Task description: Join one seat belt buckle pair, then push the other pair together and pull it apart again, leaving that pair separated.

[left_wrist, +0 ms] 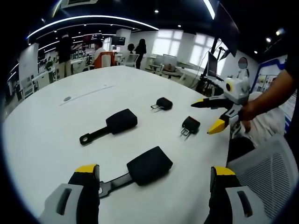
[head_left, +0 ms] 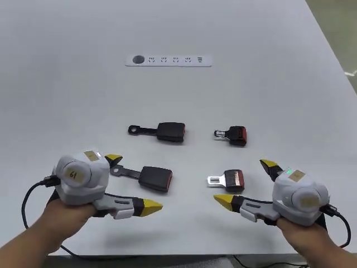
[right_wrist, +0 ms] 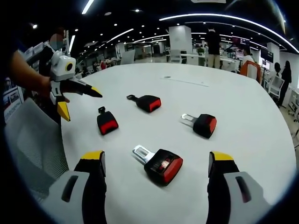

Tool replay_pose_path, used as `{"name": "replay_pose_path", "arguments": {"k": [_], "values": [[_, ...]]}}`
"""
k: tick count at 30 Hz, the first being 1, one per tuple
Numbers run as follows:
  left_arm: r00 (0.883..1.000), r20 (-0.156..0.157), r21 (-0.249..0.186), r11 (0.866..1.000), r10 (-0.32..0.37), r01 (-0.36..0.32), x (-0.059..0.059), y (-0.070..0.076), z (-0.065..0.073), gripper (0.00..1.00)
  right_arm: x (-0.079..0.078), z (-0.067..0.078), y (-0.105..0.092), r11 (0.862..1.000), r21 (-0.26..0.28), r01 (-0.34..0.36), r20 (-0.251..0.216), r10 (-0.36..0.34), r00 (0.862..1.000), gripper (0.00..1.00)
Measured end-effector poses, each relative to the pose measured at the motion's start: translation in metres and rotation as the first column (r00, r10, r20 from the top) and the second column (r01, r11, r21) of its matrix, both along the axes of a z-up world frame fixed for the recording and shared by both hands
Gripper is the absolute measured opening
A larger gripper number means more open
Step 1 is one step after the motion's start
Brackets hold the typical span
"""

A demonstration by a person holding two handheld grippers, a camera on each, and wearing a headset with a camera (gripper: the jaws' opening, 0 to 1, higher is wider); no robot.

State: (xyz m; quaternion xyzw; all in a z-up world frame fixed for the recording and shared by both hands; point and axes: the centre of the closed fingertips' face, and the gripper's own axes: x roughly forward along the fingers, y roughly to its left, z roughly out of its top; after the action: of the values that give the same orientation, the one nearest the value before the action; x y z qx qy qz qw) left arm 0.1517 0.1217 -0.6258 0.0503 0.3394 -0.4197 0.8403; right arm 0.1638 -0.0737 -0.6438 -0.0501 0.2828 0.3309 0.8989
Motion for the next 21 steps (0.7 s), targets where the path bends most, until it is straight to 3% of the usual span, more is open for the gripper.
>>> {"name": "replay_pose_path", "arguments": {"k": [3, 7, 12, 14, 16, 21], "values": [[1.0, -0.006, 0.002, 1.0, -0.021, 0.021, 0.002, -0.006, -0.002, 1.0, 0.0, -0.002, 0.005, 0.999, -0.022, -0.043, -0.006, 0.043, 0.999, 0.89], [0.997, -0.006, 0.014, 0.997, -0.075, 0.075, 0.003, -0.007, -0.01, 1.0, 0.003, -0.004, 0.007, 0.998, -0.007, -0.068, -0.022, 0.068, 0.997, 0.87], [0.986, -0.012, 0.018, 0.986, -0.164, 0.164, 0.004, -0.013, -0.012, 0.96, 0.008, -0.006, 0.007, 0.992, -0.012, -0.128, -0.035, 0.127, 0.991, 0.84], [0.98, -0.013, 0.028, 0.98, -0.199, 0.199, 0.005, -0.012, -0.015, 0.93, 0.004, -0.009, 0.009, 0.983, -0.011, -0.182, -0.054, 0.181, 0.982, 0.79], [0.971, -0.014, 0.042, 0.97, -0.239, 0.239, 0.004, -0.015, -0.016, 0.91, 0.006, -0.012, 0.006, 0.97, -0.067, -0.234, -0.045, 0.231, 0.972, 0.77], [0.947, -0.024, 0.077, 0.944, -0.321, 0.321, 0.003, -0.014, -0.025, 0.84, 0.003, -0.021, 0.008, 0.941, -0.066, -0.332, -0.083, 0.327, 0.941, 0.8]]}}
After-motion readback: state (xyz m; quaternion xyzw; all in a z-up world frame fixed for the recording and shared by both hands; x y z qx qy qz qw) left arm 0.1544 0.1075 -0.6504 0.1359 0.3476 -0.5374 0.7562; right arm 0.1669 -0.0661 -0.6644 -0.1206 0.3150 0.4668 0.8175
